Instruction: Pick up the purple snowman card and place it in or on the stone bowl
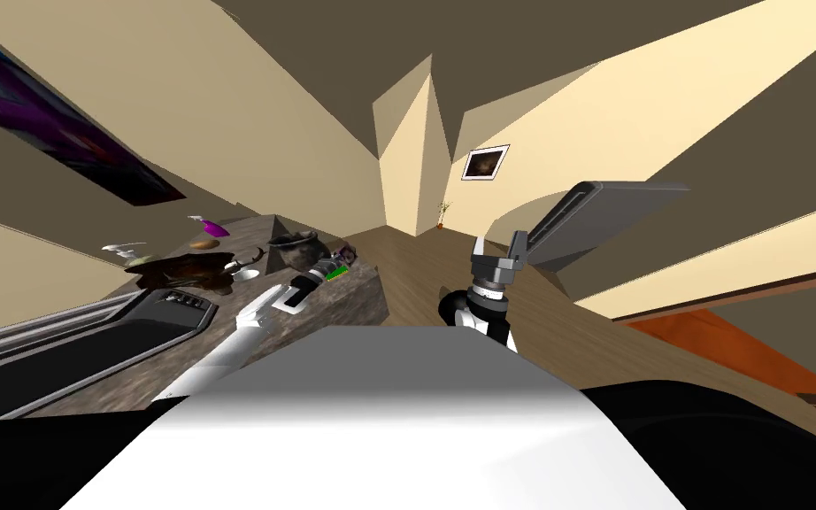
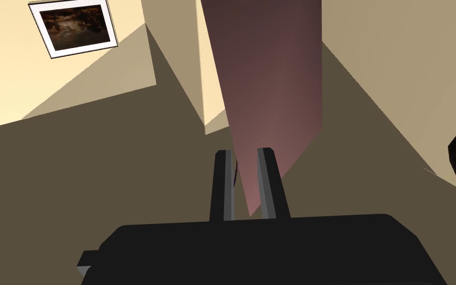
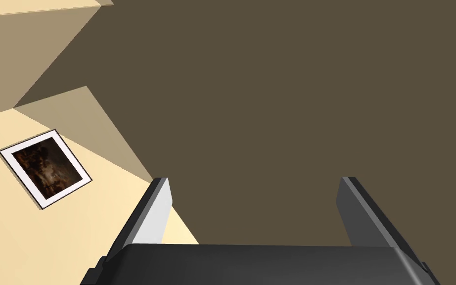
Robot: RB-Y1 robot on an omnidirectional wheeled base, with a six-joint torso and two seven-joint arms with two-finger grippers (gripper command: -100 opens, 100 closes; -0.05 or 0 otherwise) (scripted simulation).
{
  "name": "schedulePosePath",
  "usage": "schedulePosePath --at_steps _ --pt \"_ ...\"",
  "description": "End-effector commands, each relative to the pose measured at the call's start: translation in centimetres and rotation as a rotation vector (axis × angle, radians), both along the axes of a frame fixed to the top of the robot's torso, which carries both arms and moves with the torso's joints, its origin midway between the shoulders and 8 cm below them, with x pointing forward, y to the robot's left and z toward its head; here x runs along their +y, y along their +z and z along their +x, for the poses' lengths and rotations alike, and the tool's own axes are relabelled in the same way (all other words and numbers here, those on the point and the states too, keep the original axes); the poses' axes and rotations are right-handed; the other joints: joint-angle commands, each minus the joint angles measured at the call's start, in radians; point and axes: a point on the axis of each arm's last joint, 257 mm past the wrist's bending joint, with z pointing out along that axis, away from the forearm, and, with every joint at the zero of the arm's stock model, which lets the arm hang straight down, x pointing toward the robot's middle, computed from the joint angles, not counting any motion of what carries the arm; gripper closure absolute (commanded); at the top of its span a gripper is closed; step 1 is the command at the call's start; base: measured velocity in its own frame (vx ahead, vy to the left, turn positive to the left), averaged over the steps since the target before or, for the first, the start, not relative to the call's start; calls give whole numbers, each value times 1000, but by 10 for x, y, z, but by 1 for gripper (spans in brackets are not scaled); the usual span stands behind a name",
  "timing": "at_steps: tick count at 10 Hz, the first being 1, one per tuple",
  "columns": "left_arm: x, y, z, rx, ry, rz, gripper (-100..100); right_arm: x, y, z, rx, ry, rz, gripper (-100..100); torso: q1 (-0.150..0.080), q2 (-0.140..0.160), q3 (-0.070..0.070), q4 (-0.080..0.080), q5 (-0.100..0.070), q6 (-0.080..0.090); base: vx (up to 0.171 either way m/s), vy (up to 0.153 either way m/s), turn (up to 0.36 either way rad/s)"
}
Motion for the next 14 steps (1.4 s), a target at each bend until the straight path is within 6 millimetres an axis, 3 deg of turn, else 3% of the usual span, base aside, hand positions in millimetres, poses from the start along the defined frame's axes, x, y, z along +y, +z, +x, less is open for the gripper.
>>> schedulePosePath --at_steps 1,8,9,10,14 --pt "29 7 4 5 57 22 100 0 0 0 0 0 0 0 0 0 0 0 0 0 145 69 -202" --pt "105 42 17 0 223 93 100 0 0 0 0 0 0 0 -4 4 3 1 -2 -1 99 49 -102" --pt "97 39 15 1 204 85 100 0 0 0 0 0 0 0 -4 4 2 1 -2 -1 29 16 -21" --pt "99 41 15 -1 210 86 -100 0 0 0 0 0 0 0 -7 8 4 1 -1 -2 0 0 0" --pt "99 41 15 -1 210 86 -100 0 0 0 0 0 0 0 -9 12 7 2 -2 -2 0 0 0"
